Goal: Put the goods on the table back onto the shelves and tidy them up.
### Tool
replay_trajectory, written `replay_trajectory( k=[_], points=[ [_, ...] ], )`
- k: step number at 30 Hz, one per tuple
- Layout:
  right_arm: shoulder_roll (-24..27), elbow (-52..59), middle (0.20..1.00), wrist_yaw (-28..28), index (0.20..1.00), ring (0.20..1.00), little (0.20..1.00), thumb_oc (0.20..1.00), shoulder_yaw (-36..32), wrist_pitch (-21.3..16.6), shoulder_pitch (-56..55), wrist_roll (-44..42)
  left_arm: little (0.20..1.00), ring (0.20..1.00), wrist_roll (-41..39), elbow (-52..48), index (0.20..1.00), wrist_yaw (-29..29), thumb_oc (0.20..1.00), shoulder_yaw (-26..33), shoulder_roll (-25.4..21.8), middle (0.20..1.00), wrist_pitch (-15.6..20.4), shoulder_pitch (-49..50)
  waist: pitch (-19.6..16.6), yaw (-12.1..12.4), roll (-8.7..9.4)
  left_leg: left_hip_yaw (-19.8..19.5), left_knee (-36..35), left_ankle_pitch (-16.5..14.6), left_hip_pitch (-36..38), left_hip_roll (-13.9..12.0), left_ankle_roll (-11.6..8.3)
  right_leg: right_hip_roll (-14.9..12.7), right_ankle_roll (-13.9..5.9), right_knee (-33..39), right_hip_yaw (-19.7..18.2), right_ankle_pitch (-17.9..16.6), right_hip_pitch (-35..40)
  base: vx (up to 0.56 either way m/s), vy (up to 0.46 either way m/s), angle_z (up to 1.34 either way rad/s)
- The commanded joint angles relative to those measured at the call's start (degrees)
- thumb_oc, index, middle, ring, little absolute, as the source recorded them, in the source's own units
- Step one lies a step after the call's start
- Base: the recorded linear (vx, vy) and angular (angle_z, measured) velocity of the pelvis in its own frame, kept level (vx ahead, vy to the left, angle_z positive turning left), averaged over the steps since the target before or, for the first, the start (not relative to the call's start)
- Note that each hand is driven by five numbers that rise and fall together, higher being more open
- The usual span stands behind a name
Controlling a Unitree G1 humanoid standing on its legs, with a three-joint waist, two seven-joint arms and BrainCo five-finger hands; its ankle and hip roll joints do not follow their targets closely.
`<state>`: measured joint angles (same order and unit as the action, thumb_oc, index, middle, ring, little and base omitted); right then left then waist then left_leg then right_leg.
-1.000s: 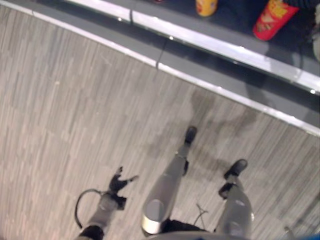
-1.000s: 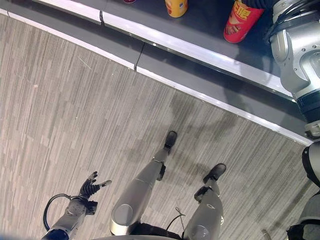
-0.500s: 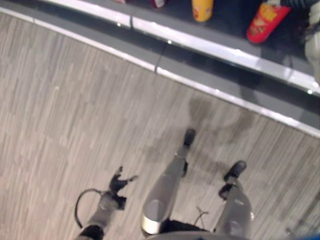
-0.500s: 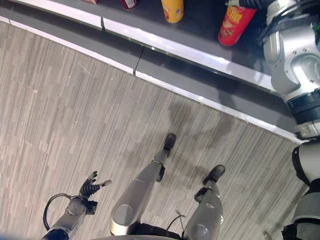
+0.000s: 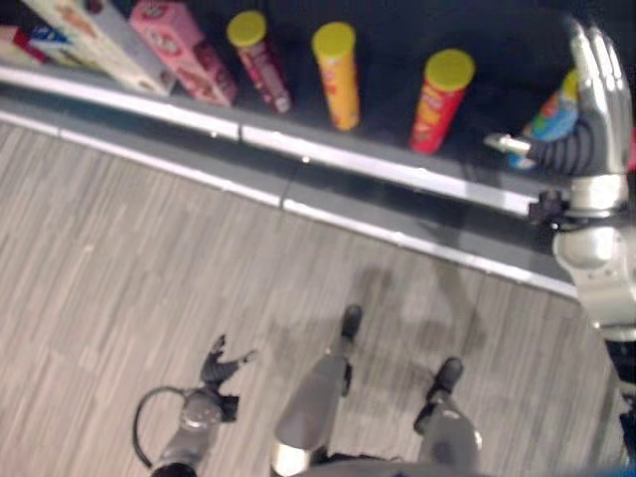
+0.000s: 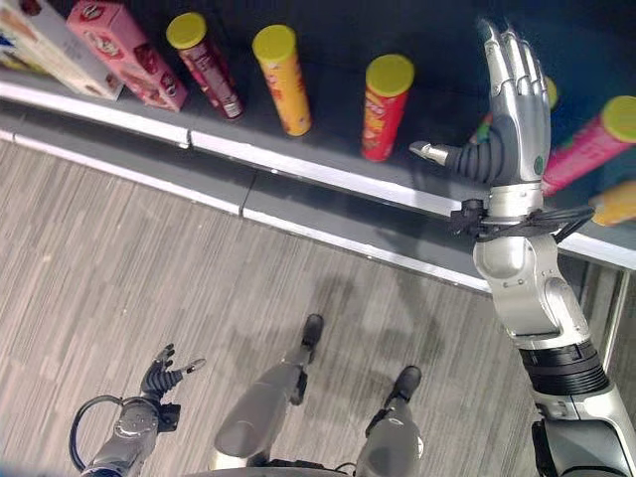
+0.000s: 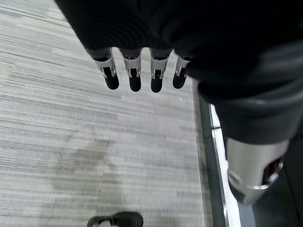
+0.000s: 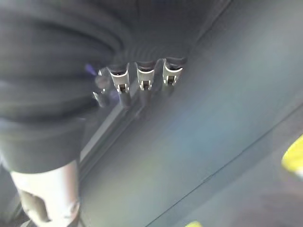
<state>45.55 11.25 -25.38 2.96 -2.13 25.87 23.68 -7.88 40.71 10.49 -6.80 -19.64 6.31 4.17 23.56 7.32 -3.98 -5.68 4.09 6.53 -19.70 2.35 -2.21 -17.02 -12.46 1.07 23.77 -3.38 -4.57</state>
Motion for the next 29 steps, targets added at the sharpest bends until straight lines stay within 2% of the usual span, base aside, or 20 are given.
replay_trajectory(
  k=[1, 2, 3, 4, 8, 9, 10, 11, 12, 13, 15, 24, 29],
  points=[
    [2.6, -0.4, 1.0, -0.6, 1.0, 1.0, 1.0, 1.0, 1.0, -2.6, 3.6, -0.8, 1.0, 1.0, -0.9, 1.1, 1.0, 0.5, 1.0, -0.9, -2.3, 1.0, 0.4, 2.0, -3.9, 1.8, 1.26, -0.7, 1.0, -5.5, -1.0, -8.6, -6.59, -4.7, -2.05, -0.6, -1.2, -2.0, -2.9, 0.07, -0.018, 0.0],
    [-1.5, 1.7, 1.0, 5.9, 1.0, 1.0, 1.0, 1.0, -2.0, -6.8, -6.3, -12.6, 1.0, 1.0, -0.6, 0.6, 1.0, -1.0, 1.0, 1.3, -2.1, 1.0, 0.2, 3.7, -5.1, 0.4, 2.49, 0.2, -1.6, -4.8, 1.8, -9.3, -6.79, -3.8, -2.22, 0.8, -1.4, -2.3, -1.3, 0.11, -0.02, 0.02],
    [-3.5, 1.6, 1.0, 8.5, 1.0, 1.0, 1.0, 1.0, -3.9, -7.6, -11.2, -17.0, 1.0, 1.0, -0.2, 0.9, 1.0, -1.5, 1.0, 2.6, -1.9, 1.0, 0.0, 4.3, -5.9, -0.4, 2.99, 0.8, -2.5, -4.9, 3.1, -9.8, -6.91, -3.3, -2.3, 1.3, -1.4, -2.3, -0.6, 0.18, -0.008, 0.1],
    [-9.5, 0.9, 1.0, 16.4, 1.0, 1.0, 1.0, 1.0, -5.1, -9.8, -20.1, -31.1, 1.0, 1.0, 0.3, 2.9, 1.0, -2.6, 1.0, 4.5, -1.6, 1.0, -0.3, 4.6, -7.8, -2.3, 4.51, 2.6, -4.7, -4.1, 5.6, -10.4, -7.06, -2.7, -2.44, 2.3, -1.9, -2.8, 0.1, 0.11, 0.009, -0.01],
    [-9.5, 0.9, 1.0, 16.4, 1.0, 1.0, 1.0, 1.0, -5.1, -9.8, -20.1, -31.1, 1.0, 1.0, 0.3, 2.9, 1.0, -2.6, 1.0, 4.5, -1.6, 1.0, -0.3, 4.6, -7.8, -2.3, 4.51, 2.6, -4.7, -4.1, 5.6, -10.4, -7.06, -2.7, -2.44, 2.3, -1.9, -2.8, 0.0, 0.03, 0.006, -0.4],
    [-12.6, -2.3, 1.0, 24.6, 1.0, 1.0, 1.0, 1.0, -4.6, -9.0, -26.4, -42.3, 1.0, 1.0, 1.0, 5.9, 1.0, -3.5, 1.0, 6.5, -1.3, 1.0, -0.6, 4.6, -9.4, -3.8, 5.33, 4.3, -5.9, -4.2, 8.2, -11.0, -7.38, -1.9, -2.54, 3.3, -2.7, -3.2, 1.0, 0.11, 0.01, -0.16],
    [-13.2, -4.2, 1.0, 28.5, 1.0, 1.0, 1.0, 1.0, -3.7, -8.0, -29.2, -45.3, 1.0, 1.0, 1.3, 7.0, 1.0, -4.3, 1.0, 7.3, -1.2, 1.0, -0.6, 4.6, -10.5, -4.4, 5.68, 5.2, -6.5, -4.2, 9.3, -11.3, -7.61, -1.6, -2.54, 3.6, -2.9, -3.2, 1.2, 0.19, 0.034, -0.06],
    [-13.5, -11.1, 1.0, 35.5, 1.0, 1.0, 1.0, 1.0, -1.3, -5.0, -35.0, -50.7, 1.0, 1.0, 2.6, 11.2, 1.0, -5.6, 1.0, 7.6, -1.0, 1.0, -0.5, 4.1, -12.8, -5.8, 6.42, 7.6, -7.4, -4.5, 12.7, -12.1, -7.83, -1.3, -2.54, 3.5, -4.0, -3.3, 2.2, 0.18, 0.026, -0.38],
    [-15.0, -22.8, 1.0, 36.7, 1.0, 1.0, 1.0, 1.0, 1.6, -3.0, -37.5, -46.6, 1.0, 1.0, 4.1, 12.9, 1.0, -6.7, 1.0, 6.1, -0.5, 1.0, -0.5, 3.1, -14.5, -6.9, 6.83, 9.2, -7.3, -5.2, 15.3, -12.4, -7.63, -1.2, -2.35, 3.2, -4.7, -3.1, 3.5, 0.24, 0.021, -0.73],
    [-21.9, -45.2, 1.0, 32.3, 1.0, 1.0, 1.0, 1.0, 2.2, -1.5, -36.7, -39.3, 1.0, 1.0, 3.9, 13.8, 1.0, -7.2, 1.0, 4.1, 0.4, 1.0, -0.3, 1.0, -16.1, -8.2, 6.75, 10.9, -7.4, -6.2, 18.7, -12.8, -7.34, -0.9, -2.32, 2.7, -5.9, -2.5, 4.9, 0.22, -0.003, -0.83],
    [-27.0, -58.8, 1.0, 29.2, 1.0, 1.0, 1.0, 1.0, -1.2, -0.5, -36.4, -37.5, 1.0, 1.0, 3.3, 10.9, 1.0, -7.4, 1.0, 2.5, 0.4, 1.0, 0.1, 0.1, -16.7, -9.5, 6.4, 12.0, -7.0, -7.3, 21.3, -12.9, -7.07, -1.0, -2.41, 1.8, -7.4, -2.0, 6.2, 0.16, -0.003, -0.69],
    [-28.2, -61.2, 1.0, 28.1, 1.0, 1.0, 1.0, 1.0, -3.5, -0.7, -36.7, -39.5, 1.0, 1.0, 4.3, 12.1, 1.0, -7.5, 1.0, 2.3, 0.3, 1.0, 0.0, 0.0, -17.1, -10.0, 6.33, 12.7, -6.9, -7.9, 23.1, -13.0, -7.08, -0.9, -2.4, 2.0, -8.1, -1.8, 7.3, 0.03, 0.002, -0.25],
    [-29.2, -64.3, 1.0, 27.2, 1.0, 1.0, 1.0, 1.0, -2.8, -1.0, -36.0, -39.2, 1.0, 1.0, 5.2, 16.3, 1.0, -7.5, 1.0, 1.5, 1.7, 1.0, -0.3, 0.3, -17.1, -10.2, 7.02, 12.8, -7.1, -8.3, 23.7, -13.0, -7.11, -0.9, -2.44, 2.0, -8.2, -1.5, 8.0, 0.04, 0.006, 0.04]
  ],
)
